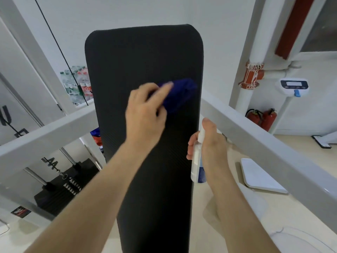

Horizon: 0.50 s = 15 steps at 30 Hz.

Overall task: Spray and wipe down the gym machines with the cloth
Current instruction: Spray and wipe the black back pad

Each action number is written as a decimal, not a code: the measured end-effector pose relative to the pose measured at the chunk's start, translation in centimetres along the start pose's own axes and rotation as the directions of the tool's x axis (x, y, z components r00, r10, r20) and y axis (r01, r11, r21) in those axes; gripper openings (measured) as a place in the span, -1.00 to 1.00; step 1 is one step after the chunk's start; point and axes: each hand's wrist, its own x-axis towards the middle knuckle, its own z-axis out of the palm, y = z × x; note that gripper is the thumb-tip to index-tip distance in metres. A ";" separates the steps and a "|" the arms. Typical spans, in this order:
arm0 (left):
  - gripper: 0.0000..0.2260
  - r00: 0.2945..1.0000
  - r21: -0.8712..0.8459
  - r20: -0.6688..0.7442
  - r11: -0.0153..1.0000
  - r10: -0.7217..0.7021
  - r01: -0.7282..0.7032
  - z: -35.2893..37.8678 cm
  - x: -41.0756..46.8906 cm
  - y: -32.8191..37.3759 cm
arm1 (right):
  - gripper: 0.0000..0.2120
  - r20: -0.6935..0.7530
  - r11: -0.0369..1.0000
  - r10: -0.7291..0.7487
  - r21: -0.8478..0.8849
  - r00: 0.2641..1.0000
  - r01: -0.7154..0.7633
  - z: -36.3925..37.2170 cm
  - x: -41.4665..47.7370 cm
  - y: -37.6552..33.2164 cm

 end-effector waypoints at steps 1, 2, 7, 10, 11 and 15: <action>-0.56 0.999 0.006 0.000 0.999 0.053 -0.053 1.1 -0.9 0.3 | -0.43 -0.017 1.000 -0.006 0.025 1.000 0.007 0.0 -0.1 0.2; -0.59 0.994 -0.003 0.015 0.994 0.111 -0.111 2.1 -2.5 0.5 | -0.44 -0.031 0.998 -0.010 0.055 0.999 0.012 0.0 -0.3 0.5; -0.74 0.898 -0.013 0.307 0.944 0.316 -0.328 2.8 -11.4 -0.8 | -0.39 0.022 0.998 -0.008 -0.058 1.000 0.009 0.0 -0.7 2.4; -0.63 0.790 0.019 0.447 0.879 0.419 -0.477 1.7 -11.4 -2.7 | -0.40 0.066 0.993 -0.010 -0.117 0.998 0.017 0.0 -1.0 2.5; -0.61 0.788 0.066 0.451 0.865 0.419 -0.498 1.0 -10.6 -3.5 | -0.42 0.080 0.993 -0.016 -0.113 0.997 0.025 0.1 -1.2 2.4; -0.61 0.919 0.202 0.309 0.927 0.245 -0.315 -1.2 -8.2 -5.8 | -0.47 0.059 0.998 -0.010 -0.056 0.998 0.013 0.5 -1.5 2.3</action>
